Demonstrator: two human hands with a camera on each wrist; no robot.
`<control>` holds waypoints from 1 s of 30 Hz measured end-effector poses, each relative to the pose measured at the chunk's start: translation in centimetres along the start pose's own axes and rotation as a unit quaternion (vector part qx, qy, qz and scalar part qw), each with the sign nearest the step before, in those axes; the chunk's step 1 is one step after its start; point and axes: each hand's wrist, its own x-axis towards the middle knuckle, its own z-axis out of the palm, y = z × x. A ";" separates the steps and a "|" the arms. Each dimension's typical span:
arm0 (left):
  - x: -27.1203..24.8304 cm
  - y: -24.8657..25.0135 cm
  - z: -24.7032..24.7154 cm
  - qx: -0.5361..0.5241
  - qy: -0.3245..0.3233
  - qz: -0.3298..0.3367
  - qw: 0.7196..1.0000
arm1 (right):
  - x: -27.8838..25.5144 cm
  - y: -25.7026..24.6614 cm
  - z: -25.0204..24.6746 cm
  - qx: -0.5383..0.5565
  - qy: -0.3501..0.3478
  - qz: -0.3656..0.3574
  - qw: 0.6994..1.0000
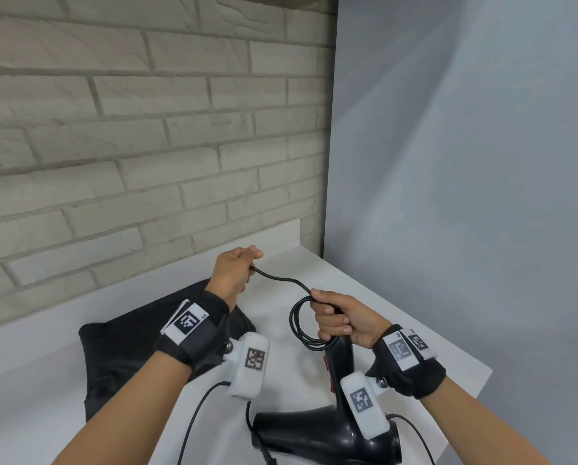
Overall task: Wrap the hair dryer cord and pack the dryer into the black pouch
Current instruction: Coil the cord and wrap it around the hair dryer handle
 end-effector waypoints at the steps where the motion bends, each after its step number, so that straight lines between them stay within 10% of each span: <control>1: 0.1 0.2 0.1 -0.007 0.001 0.001 1.000 | -0.1 0.0 0.0 -0.001 0.001 -0.002 1.000; 7: -0.8 1.0 0.5 0.038 -0.033 0.018 0.999 | -0.3 0.1 -0.8 0.022 0.025 -0.011 0.999; 13: -3.8 -3.3 2.0 0.181 -0.236 0.054 0.953 | -0.2 0.1 -1.5 0.056 0.049 -0.023 0.997; 30: -3.8 -5.1 4.2 0.171 -0.177 0.072 0.967 | 0.7 0.6 -1.4 0.061 0.032 -0.009 0.998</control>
